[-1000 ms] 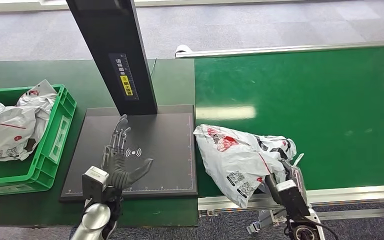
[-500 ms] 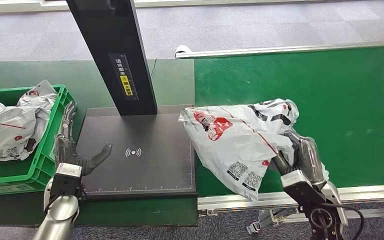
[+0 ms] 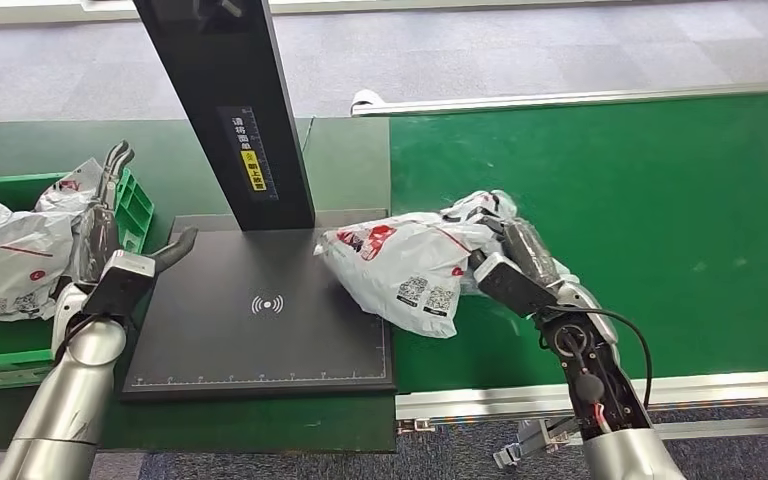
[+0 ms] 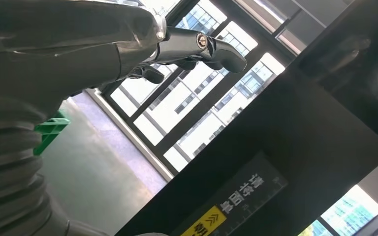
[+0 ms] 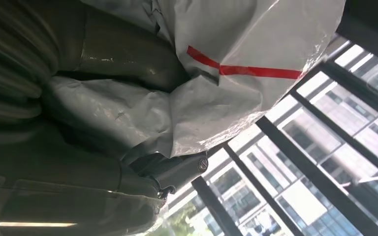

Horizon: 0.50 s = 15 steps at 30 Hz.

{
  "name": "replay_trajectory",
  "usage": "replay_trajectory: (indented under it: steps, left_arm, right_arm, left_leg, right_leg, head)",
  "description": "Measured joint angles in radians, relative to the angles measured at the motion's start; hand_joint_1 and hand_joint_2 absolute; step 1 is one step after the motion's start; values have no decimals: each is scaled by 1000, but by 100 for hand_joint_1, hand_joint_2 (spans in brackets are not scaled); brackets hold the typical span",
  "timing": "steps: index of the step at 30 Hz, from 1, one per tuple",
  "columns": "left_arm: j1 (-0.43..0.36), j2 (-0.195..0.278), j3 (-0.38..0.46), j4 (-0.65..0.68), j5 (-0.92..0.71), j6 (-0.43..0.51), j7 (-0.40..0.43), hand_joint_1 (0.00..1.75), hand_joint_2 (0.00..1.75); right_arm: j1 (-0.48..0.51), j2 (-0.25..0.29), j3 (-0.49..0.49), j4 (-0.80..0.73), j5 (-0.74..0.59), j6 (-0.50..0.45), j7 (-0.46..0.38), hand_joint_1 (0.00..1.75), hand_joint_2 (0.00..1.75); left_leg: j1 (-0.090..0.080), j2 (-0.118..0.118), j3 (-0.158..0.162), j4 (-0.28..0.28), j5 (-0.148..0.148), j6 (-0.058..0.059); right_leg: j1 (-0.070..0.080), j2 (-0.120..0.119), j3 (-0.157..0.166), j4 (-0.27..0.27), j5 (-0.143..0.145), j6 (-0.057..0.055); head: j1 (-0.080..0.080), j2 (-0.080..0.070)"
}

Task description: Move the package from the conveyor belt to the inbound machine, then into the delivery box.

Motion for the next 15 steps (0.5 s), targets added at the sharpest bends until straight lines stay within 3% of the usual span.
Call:
replay_trajectory:
  steps: [6,10,15]
  left_arm:
    - [-65,1,-11,39,44,-54,9,0,175]
    - [-79,1,-11,45,87,-99,10,0,175]
    - [-81,2,-10,52,92,-108,9,0,175]
  right_arm:
    - [-46,53,66,149,-38,17,-25,175,175]
    - [-69,96,104,199,-56,23,-31,175,175]
    - [-83,113,124,225,-63,23,-31,175,175]
  left_leg:
    - [0,1,0,0,0,0]
    - [0,1,0,0,0,0]
    - [0,1,-1,0,0,0]
  right_leg:
    - [0,0,0,0,0,0]
    - [0,0,-1,0,0,0]
    - [0,0,-1,0,0,0]
  head:
    - [0,0]
    - [0,0]
    - [0,0]
